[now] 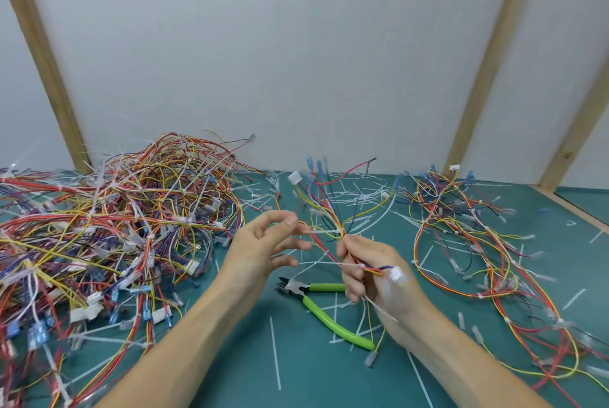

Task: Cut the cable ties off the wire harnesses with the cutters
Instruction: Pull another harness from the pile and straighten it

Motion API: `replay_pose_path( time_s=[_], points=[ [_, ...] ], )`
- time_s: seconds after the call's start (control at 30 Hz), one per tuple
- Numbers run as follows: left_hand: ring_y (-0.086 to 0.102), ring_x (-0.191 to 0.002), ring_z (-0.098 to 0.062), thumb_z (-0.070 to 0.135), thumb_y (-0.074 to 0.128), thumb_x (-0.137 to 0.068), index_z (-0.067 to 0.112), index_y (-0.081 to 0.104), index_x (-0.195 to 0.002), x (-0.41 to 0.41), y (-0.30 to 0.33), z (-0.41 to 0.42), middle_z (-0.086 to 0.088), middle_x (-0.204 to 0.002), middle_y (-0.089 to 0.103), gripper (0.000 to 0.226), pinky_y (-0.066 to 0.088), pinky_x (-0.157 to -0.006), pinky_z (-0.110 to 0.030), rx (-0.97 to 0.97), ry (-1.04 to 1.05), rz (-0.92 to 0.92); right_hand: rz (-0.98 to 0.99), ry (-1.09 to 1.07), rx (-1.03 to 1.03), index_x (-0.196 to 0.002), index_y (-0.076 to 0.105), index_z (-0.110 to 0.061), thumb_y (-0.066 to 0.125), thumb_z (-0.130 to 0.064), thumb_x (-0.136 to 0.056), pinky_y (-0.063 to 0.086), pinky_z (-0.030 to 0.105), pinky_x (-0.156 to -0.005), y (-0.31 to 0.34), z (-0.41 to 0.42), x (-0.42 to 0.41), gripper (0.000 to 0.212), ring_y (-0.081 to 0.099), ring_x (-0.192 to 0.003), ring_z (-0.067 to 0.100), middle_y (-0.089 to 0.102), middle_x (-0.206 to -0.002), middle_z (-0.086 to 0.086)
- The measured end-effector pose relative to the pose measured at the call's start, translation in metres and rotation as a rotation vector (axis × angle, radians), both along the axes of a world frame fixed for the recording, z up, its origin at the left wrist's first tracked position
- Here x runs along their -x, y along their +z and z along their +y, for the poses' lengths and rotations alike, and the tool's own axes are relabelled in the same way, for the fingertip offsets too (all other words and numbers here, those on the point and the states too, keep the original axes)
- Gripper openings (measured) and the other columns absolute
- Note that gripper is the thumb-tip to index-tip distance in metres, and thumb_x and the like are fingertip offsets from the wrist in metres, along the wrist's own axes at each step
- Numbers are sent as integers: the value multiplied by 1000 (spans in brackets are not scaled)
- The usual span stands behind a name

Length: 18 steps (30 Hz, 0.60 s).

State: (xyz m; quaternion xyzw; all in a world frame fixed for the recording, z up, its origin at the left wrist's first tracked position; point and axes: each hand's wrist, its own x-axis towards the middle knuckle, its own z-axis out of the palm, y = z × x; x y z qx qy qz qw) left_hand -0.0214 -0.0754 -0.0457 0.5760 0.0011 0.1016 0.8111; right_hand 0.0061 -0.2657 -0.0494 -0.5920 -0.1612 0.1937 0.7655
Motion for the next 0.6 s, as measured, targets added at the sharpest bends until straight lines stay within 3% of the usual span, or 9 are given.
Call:
replay_pose_path(
  time_s=[0.1,0.17,0.37,0.5,0.6],
  points=[
    [66,-63,-18,14,66,-93,8,67,-94,1,-5,-2,-9,-83,73,6,49,-51,-23,-161,-24,-9,91,61,-57,-87,60,-9,58,-32,-94,38,23,-45,-3,-7,-6,24,38,-46,12,35,-60,-1],
    [64,-60,-18,10,66,-94,5,72,-96,1,-9,-6,-9,-80,73,8,47,-49,-22,-257,-54,-26,121,94,-65,-88,61,-10,57,-30,-96,40,24,-46,-5,-10,-8,22,40,-47,12,35,-60,-1],
    [50,-50,-15,32,71,-82,10,78,-92,5,-11,-17,-4,-66,66,25,40,-45,-21,-378,-95,-33,59,182,2,-83,67,-16,56,-33,-97,43,24,-52,-7,-9,-7,26,45,-51,14,43,-62,0],
    [37,-47,-13,33,72,-84,7,77,-89,5,-12,-18,3,-58,51,27,34,-45,-22,-382,-64,-43,6,224,74,-85,70,-17,54,-36,-100,45,25,-55,-6,-9,-5,28,50,-55,17,50,-64,2],
    [36,-50,-15,35,74,-84,4,75,-86,6,-12,-16,-3,-57,45,31,33,-48,-24,-382,-75,-39,-3,240,99,-88,74,-18,54,-36,-103,48,25,-57,-6,-9,-5,31,52,-56,15,57,-67,3]
  ],
)
